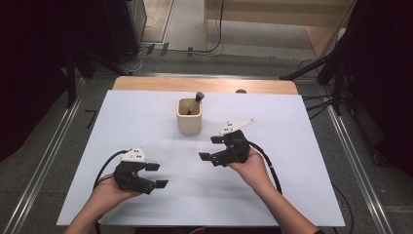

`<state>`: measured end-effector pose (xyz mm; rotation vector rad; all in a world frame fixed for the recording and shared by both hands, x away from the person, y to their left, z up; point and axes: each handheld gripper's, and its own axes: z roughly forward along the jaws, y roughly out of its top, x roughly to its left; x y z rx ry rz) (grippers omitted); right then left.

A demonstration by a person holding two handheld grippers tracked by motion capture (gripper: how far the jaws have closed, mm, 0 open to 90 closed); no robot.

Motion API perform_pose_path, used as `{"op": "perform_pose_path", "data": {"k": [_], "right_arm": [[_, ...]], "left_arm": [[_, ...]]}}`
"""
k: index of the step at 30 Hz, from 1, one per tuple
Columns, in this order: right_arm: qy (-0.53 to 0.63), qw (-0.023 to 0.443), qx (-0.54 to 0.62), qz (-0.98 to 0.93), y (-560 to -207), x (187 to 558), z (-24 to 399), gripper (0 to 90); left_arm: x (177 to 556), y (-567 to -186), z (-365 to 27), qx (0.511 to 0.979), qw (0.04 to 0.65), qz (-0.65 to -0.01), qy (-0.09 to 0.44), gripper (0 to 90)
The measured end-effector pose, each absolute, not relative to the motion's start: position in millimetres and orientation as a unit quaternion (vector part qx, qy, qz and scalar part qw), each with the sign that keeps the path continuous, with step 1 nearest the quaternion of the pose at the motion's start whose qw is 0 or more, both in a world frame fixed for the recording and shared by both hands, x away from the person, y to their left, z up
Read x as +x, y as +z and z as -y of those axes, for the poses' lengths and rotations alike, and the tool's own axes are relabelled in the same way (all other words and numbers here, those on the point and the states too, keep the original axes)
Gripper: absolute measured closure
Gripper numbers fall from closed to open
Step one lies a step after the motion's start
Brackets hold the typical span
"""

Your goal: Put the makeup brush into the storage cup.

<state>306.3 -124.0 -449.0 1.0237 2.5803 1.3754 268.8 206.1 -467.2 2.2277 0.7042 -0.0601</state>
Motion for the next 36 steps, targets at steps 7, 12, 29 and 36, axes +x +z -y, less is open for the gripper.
{"op": "perform_pose_path", "data": {"k": [7, 12, 29, 36], "right_arm": [[0.443, 0.018, 0.324, -0.835, -452, 301, 130, 23.2], [0.433, 0.02, 0.324, -0.841, -456, 297, 135, 23.2], [0.424, 0.021, 0.324, -0.846, -461, 283, 154, 23.0], [0.419, 0.027, 0.322, -0.848, -461, 275, 165, 22.6]], "left_arm": [[269, -467, -206, 0.878, 0.39, -0.276, -0.022, 28.6], [269, -467, -206, 0.877, 0.391, -0.278, -0.023, 28.5], [268, -467, -206, 0.878, 0.39, -0.276, -0.017, 28.5], [267, -467, -206, 0.881, 0.387, -0.272, -0.016, 28.4]]}}
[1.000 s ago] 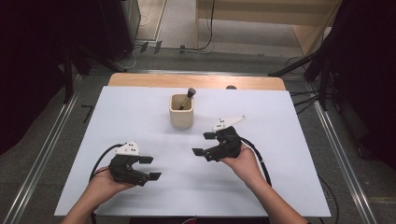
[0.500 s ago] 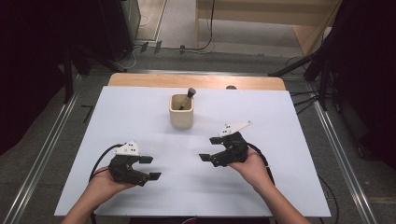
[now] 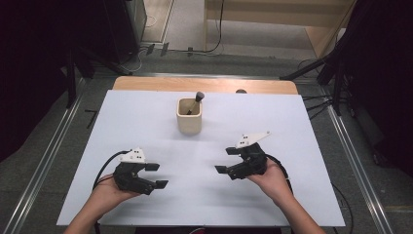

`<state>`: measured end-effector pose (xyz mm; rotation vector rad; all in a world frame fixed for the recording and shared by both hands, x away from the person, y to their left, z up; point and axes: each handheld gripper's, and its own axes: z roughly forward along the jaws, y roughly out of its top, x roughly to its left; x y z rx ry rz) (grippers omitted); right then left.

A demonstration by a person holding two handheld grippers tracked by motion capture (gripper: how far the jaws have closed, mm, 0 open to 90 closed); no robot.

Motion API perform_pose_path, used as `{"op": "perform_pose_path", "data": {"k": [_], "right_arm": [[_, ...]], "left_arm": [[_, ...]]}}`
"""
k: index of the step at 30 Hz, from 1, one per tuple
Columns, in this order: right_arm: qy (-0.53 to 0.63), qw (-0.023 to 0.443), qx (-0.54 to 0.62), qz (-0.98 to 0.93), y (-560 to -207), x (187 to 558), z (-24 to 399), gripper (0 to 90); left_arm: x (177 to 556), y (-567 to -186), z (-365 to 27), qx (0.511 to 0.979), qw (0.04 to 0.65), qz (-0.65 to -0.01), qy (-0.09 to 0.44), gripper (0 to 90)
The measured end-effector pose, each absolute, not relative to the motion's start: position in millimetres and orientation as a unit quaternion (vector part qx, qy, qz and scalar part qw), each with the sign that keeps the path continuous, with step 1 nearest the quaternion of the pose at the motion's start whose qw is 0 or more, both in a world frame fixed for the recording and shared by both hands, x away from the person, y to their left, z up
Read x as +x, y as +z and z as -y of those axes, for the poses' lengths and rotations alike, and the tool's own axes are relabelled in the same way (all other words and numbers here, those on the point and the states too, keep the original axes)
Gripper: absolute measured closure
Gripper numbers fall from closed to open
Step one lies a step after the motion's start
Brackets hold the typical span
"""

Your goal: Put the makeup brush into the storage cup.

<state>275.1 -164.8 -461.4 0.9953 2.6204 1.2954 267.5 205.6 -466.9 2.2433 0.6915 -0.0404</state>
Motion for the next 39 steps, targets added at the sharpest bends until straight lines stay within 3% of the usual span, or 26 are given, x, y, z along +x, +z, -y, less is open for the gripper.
{"op": "perform_pose_path", "data": {"k": [39], "right_arm": [[0.407, 0.046, 0.359, -0.838, -473, 239, 231, 22.2]], "left_arm": [[264, -466, -204, 0.884, 0.395, -0.252, -0.008, 26.7]]}}
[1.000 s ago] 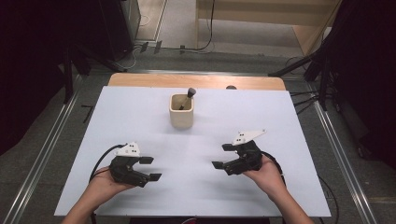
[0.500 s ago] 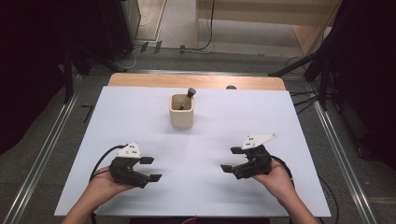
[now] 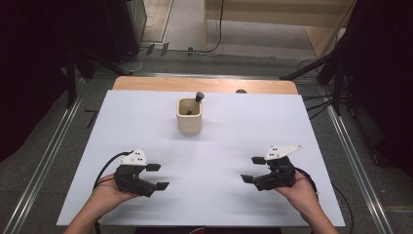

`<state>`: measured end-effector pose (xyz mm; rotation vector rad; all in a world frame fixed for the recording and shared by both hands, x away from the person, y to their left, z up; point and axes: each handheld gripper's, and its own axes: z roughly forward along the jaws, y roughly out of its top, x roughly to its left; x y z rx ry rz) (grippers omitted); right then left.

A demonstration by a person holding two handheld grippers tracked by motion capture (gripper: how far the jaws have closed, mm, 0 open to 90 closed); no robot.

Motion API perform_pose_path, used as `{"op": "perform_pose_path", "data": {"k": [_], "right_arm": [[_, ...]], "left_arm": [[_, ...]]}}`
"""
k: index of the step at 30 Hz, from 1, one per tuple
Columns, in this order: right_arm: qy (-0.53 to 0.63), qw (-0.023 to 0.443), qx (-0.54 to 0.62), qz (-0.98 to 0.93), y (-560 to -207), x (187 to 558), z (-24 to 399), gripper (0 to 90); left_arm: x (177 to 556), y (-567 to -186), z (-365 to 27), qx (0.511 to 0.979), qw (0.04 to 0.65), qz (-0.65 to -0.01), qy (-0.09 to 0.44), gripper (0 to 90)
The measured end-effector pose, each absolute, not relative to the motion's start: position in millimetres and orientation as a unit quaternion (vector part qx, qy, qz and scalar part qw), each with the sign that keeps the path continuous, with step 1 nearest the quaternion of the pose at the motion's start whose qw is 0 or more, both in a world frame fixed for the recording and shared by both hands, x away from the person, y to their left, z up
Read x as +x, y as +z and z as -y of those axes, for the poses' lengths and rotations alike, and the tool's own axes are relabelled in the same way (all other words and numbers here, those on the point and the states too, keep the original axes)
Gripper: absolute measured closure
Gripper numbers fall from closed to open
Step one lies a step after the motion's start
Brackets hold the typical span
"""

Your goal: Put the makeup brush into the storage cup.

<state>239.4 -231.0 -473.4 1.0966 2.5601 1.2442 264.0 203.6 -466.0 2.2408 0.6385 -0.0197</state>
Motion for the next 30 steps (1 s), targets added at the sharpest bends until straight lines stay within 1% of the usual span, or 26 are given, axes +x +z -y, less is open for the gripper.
{"op": "perform_pose_path", "data": {"k": [5, 13, 30], "right_arm": [[0.399, 0.06, 0.35, -0.845, -476, 237, 240, 22.1], [0.404, 0.061, 0.362, -0.838, -481, 238, 251, 22.2], [0.403, 0.057, 0.358, -0.84, -484, 240, 250, 22.1]], "left_arm": [[264, -465, -204, 0.881, 0.4, -0.252, -0.008, 25.6], [263, -464, -204, 0.882, 0.4, -0.247, -0.003, 24.9], [265, -465, -205, 0.883, 0.398, -0.249, 0.001, 25.0]]}}
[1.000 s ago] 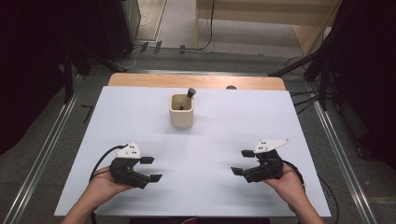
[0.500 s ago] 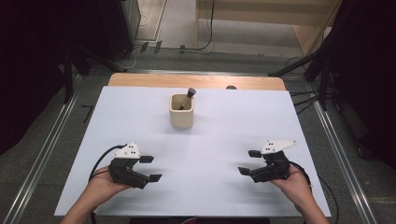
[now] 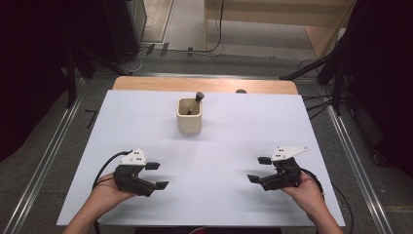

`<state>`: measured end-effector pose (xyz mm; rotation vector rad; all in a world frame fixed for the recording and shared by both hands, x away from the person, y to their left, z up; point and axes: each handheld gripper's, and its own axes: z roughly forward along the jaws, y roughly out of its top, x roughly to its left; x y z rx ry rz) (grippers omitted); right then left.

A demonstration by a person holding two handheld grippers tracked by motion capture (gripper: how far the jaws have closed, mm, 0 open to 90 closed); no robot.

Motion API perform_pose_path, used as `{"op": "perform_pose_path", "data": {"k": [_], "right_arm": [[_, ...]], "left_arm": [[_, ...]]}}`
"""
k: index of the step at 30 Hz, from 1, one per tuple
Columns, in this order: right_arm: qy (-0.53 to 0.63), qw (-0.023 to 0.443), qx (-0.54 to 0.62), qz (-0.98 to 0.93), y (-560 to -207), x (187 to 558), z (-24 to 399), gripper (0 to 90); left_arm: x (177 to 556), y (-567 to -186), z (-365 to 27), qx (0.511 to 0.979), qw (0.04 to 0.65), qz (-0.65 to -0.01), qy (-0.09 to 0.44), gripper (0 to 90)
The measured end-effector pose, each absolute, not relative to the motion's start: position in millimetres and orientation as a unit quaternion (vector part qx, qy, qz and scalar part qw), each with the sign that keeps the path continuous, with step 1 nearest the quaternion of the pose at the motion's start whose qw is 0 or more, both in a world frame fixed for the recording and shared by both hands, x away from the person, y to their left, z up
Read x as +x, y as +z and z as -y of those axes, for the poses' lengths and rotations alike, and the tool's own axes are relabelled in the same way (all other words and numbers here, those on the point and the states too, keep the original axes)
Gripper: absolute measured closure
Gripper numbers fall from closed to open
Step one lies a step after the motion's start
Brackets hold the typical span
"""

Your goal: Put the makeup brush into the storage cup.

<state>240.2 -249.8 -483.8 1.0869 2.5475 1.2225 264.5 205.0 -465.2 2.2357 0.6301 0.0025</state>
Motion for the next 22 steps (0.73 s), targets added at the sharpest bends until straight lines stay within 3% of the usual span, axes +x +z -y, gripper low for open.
{"op": "perform_pose_path", "data": {"k": [22], "right_arm": [[0.397, 0.053, 0.353, -0.846, -486.7, 240.7, 245.1, 19.1]], "left_arm": [[264.4, -465.5, -204.5, 0.883, 0.398, -0.247, 0.0, 25.0]]}}
